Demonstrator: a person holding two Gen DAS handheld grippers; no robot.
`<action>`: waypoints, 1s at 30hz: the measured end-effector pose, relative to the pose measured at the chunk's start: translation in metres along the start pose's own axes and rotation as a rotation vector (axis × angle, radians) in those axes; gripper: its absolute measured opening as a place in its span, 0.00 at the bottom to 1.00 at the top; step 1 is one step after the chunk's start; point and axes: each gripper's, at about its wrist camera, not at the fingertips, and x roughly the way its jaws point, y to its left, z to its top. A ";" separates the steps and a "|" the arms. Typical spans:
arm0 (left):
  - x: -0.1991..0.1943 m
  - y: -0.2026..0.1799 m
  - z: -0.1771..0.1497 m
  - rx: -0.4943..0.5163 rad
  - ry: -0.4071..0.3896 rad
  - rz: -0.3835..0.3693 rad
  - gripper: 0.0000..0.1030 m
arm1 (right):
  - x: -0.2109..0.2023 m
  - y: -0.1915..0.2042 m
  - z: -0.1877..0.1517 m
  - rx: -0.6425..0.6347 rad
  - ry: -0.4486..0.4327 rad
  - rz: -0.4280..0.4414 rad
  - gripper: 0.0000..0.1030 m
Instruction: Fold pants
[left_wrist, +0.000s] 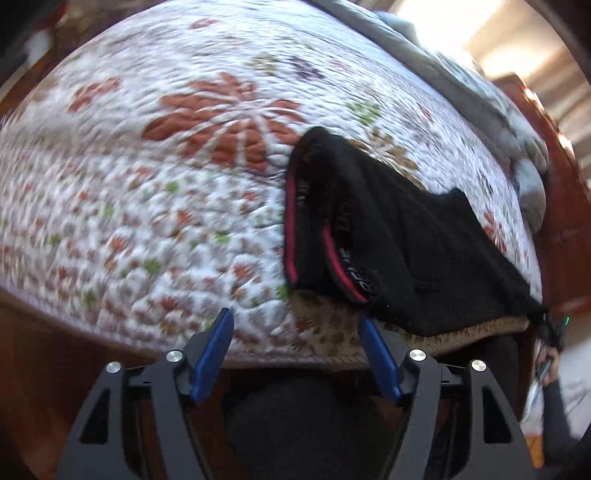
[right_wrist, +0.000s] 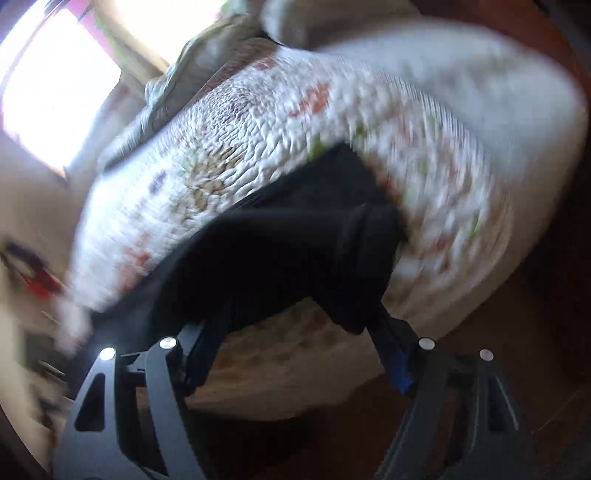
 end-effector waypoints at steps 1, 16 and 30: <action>-0.003 0.003 -0.002 -0.022 -0.013 -0.005 0.68 | -0.001 -0.004 -0.002 0.049 0.004 0.042 0.73; -0.002 -0.004 -0.010 -0.345 -0.065 -0.263 0.87 | -0.004 -0.017 -0.005 0.430 -0.022 0.344 0.79; 0.055 -0.043 0.017 -0.295 0.067 -0.148 0.29 | -0.008 -0.027 0.002 0.538 0.009 0.263 0.78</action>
